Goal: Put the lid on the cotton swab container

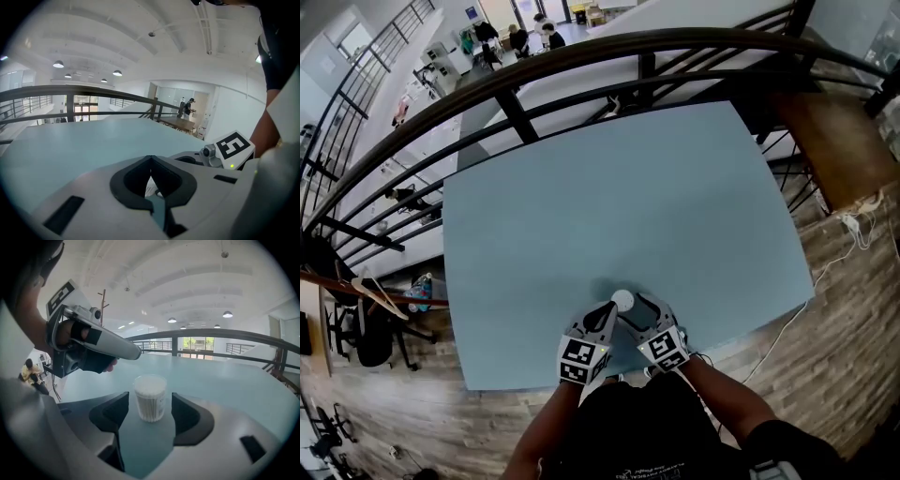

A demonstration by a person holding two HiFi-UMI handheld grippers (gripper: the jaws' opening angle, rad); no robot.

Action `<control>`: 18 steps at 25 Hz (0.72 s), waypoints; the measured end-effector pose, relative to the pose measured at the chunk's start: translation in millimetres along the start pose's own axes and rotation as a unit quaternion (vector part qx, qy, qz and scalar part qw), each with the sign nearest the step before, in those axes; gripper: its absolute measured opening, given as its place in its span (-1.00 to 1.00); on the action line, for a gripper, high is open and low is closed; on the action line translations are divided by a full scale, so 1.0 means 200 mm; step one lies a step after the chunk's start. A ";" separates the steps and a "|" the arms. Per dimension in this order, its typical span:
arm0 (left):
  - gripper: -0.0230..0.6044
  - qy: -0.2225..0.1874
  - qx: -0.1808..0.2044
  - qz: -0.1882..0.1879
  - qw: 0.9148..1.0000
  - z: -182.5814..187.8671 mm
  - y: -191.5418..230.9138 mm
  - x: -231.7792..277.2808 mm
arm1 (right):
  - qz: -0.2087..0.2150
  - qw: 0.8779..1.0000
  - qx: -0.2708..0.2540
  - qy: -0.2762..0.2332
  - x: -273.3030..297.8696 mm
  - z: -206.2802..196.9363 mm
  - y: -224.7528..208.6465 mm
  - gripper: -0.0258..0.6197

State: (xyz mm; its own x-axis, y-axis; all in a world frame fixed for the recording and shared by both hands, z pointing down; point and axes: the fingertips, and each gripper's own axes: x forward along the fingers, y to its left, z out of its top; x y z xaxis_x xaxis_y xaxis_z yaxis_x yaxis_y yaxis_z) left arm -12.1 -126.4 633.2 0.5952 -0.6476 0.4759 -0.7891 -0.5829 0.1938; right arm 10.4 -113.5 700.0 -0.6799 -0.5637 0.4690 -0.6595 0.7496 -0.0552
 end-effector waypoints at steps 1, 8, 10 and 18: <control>-0.89 -0.005 -0.002 -0.001 1.000 0.01 -0.01 -0.02 | -0.001 1.000 0.001 -0.001 -0.02 0.00 0.01 -0.05; -0.89 -0.047 -0.012 0.008 0.999 0.13 0.00 -0.19 | -0.001 0.999 -0.012 -0.031 -0.19 0.19 0.09 -0.05; -0.89 -0.058 -0.020 0.016 0.998 0.15 0.02 -0.23 | -0.002 0.999 -0.024 -0.039 -0.22 0.24 0.10 -0.05; -0.89 -0.117 -0.035 0.068 0.990 0.24 0.09 -0.43 | -0.014 0.996 -0.054 -0.074 -0.32 0.43 0.13 -0.17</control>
State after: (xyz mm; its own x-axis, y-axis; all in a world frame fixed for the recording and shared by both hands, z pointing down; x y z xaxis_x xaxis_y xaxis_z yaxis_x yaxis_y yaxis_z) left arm -71.2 -104.8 554.0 0.4945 -0.8191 0.2909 -0.8685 -0.4518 0.2041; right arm 9.4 -88.2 592.1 -0.7064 -0.6243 0.3336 -0.6466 0.7609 0.0546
